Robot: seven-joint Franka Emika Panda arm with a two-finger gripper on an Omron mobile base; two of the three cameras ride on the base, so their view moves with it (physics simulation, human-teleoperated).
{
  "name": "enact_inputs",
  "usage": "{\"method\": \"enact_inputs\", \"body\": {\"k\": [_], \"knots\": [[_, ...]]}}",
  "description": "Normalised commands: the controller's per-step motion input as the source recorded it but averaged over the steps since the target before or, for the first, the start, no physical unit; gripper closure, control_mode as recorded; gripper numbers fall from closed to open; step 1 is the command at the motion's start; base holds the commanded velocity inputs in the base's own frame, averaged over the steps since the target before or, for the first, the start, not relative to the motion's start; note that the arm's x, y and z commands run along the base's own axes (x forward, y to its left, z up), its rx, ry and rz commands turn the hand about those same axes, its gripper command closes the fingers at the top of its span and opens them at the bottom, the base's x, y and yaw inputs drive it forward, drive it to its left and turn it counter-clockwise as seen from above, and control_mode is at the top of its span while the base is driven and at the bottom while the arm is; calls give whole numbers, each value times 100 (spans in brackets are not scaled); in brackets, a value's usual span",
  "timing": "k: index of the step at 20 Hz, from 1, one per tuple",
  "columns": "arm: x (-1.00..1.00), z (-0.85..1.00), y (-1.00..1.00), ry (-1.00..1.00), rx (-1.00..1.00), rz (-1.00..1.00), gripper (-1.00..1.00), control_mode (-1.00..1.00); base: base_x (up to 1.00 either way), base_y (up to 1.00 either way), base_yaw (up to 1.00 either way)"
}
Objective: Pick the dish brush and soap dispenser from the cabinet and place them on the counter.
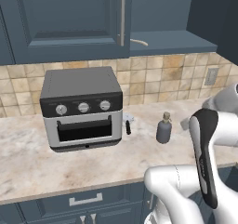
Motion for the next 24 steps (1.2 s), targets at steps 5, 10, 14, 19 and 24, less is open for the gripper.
{"method": "enact_inputs", "body": {"k": [5,10,14,19,24], "knots": [[1,45,13,0,0,11,-100,-100,0,0,0],[0,44,10,1,1,9,-100,-100,0,0,0],[0,47,23,0,0,1,-100,-100,0,0,0],[0,31,6,2,0,0,-100,-100,0,0,0],[2,7,-3,0,10,0,-100,-100,0,0,0]]}}
